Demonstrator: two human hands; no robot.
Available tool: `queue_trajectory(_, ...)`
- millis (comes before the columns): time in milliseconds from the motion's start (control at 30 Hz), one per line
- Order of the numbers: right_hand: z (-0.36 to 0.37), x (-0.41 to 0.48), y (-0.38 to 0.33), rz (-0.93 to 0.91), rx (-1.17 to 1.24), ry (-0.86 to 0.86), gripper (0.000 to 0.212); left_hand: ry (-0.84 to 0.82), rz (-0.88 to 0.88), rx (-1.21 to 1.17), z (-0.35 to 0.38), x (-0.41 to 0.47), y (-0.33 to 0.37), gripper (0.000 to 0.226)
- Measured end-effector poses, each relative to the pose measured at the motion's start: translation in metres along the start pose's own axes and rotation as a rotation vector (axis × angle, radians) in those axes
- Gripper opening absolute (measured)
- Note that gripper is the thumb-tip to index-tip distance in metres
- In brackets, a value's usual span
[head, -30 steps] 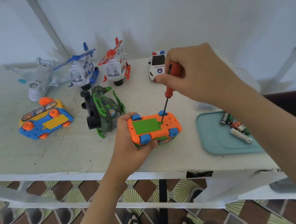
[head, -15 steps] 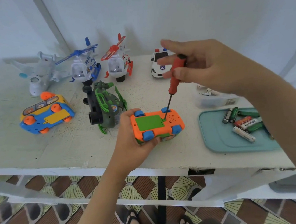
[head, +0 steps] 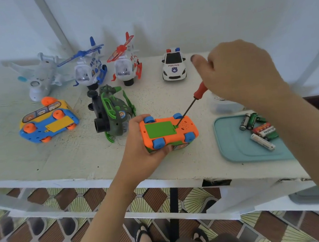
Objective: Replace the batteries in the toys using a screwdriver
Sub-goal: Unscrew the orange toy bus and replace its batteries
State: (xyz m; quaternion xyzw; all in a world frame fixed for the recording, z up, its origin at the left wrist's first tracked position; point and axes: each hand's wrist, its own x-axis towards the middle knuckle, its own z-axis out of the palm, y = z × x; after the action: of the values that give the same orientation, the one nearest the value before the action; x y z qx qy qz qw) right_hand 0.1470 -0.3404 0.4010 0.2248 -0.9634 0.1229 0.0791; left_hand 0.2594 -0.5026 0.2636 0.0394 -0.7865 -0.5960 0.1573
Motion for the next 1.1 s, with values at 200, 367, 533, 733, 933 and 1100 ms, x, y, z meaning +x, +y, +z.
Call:
queue_trajectory(200,-0.007,0.003,0.017,-0.06,0.823,-0.351,0.011,-0.004,-0.005,-0.018,0.0,0.0,0.002,0.065)
queue_trajectory(367,0.006,-0.003,0.013,-0.343,0.548,-0.005,0.03,-0.005,-0.022,-0.043,0.002,-0.001,0.007,0.068)
queue_trajectory(533,0.009,0.0,0.007,-0.419,0.678,-0.008,0.038,-0.01,-0.014,-0.033,0.002,-0.001,0.009,0.067)
queue_trajectory(733,0.008,0.003,0.006,-0.48,0.799,0.031,0.019,-0.012,-0.014,-0.018,0.001,0.0,0.004,0.066)
queue_trajectory(933,-0.003,0.013,-0.006,-0.423,0.229,0.135,0.043,-0.003,0.005,0.0,0.002,-0.002,0.002,0.067)
queue_trajectory(1100,-0.006,0.013,-0.014,-0.228,-0.044,0.158,0.059,-0.006,0.007,-0.039,0.003,-0.004,0.004,0.067)
